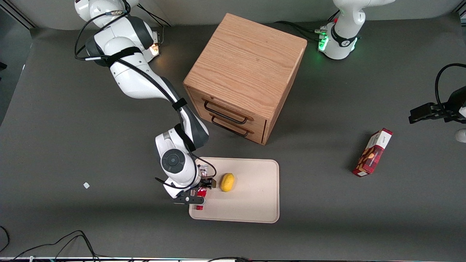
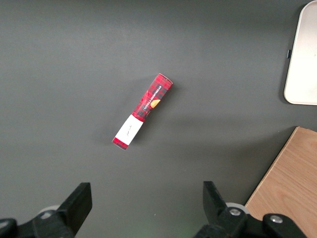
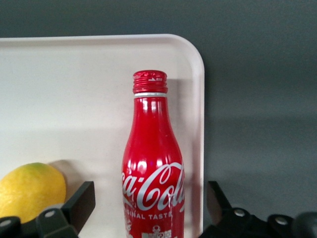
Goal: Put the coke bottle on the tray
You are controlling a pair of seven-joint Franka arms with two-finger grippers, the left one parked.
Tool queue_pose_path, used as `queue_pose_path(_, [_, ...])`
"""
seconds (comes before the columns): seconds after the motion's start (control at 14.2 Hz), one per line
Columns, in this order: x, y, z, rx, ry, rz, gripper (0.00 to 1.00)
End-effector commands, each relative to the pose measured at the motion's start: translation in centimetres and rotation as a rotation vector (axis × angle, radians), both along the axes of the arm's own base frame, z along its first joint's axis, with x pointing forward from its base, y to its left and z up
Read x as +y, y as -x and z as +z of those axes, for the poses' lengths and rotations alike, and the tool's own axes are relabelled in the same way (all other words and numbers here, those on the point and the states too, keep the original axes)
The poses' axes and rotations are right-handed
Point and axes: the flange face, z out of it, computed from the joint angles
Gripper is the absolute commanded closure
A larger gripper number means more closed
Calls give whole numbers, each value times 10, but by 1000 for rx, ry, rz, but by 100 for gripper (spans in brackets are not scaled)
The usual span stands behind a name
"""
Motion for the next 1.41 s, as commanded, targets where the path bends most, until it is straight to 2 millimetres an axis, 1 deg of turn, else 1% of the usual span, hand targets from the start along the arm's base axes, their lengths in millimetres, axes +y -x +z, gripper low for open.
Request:
queue_pose_path(0.0, [3,-3,2,-20,-2,7,0])
queue_pose_path(0.14, [4,-2,3,-17,-5,2,0])
queue_pose_path(0.28, [-1,-5,25,-21,-15,-9,0])
queue_pose_path(0.35, [-3,1,29,12,1,-10,0])
queue_pose_path(0.49, [-15,13,52,73,31,-17,0])
queue_pose_path(0.63, [-41,23,84,126,51,-40,0])
queue_pose_path(0.78, [-66,38,118,161,63,-70,0])
queue_pose_path(0.85, [-76,50,129,187,73,-71,0])
queue_pose_path(0.99, [-111,71,158,203,76,-85,0])
queue_pose_path(1.13, [-138,94,184,207,76,-43,0])
queue_pose_path(1.2, [-159,101,195,214,75,-44,0])
queue_pose_path(1.34, [-185,120,222,236,76,-3,0])
